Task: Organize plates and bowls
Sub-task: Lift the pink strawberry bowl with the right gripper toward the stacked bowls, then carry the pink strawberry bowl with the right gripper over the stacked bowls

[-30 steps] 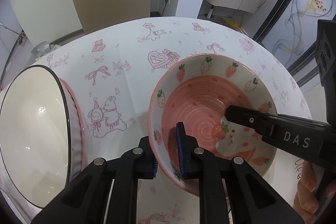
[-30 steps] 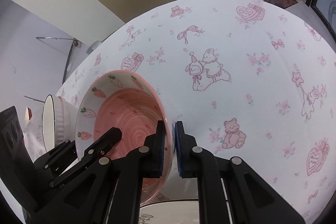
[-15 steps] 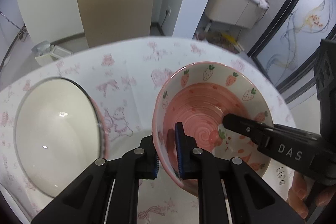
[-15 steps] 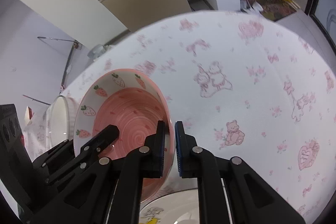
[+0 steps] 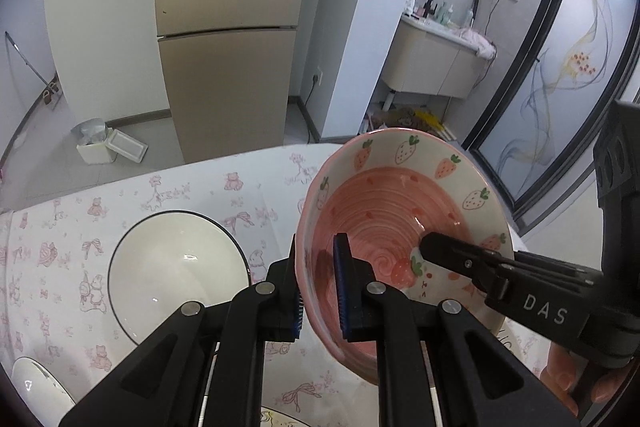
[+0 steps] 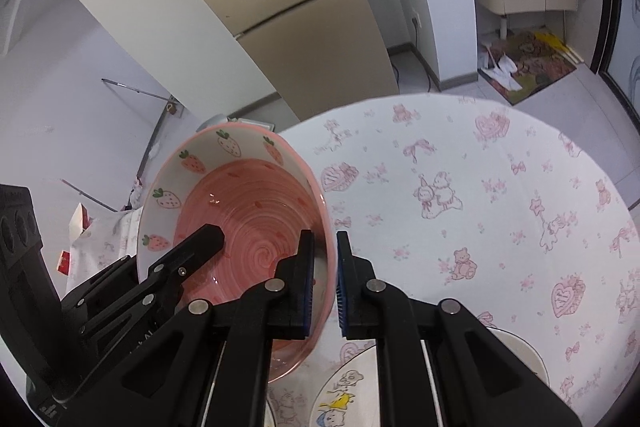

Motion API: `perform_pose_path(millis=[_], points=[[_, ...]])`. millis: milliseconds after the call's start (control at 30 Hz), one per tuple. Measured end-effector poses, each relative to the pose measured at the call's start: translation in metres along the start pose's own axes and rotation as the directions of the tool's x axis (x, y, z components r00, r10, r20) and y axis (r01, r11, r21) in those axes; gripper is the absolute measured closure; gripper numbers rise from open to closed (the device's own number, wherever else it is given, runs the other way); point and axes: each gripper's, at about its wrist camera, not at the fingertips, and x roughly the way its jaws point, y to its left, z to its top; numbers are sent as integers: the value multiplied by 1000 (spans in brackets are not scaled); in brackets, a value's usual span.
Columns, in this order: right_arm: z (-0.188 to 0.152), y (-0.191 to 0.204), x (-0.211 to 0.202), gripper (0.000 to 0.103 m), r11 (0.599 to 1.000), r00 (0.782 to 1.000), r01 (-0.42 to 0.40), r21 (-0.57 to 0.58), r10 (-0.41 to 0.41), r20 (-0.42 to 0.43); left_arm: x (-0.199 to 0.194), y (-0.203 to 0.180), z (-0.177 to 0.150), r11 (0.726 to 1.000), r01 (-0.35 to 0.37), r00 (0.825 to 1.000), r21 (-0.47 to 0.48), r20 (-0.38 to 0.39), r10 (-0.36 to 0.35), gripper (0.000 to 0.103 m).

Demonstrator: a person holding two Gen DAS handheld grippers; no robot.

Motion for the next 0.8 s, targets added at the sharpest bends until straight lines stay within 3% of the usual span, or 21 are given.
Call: perform_pose_path(millis=[300,700,800], points=[[-2,17,-12,93,997,997,-74,-21,75,37,-35,10,9,1000,-27,997,-5,76,27,89],[2,54,-25,92,999,991,-39,-38,43,128,-68,23,26,997,-73,987,-34,138,77,89],[9,71,-33,92,997,988,-63,-46,69,136,-88,33,33,995,-82,982,-52,166,89,89]])
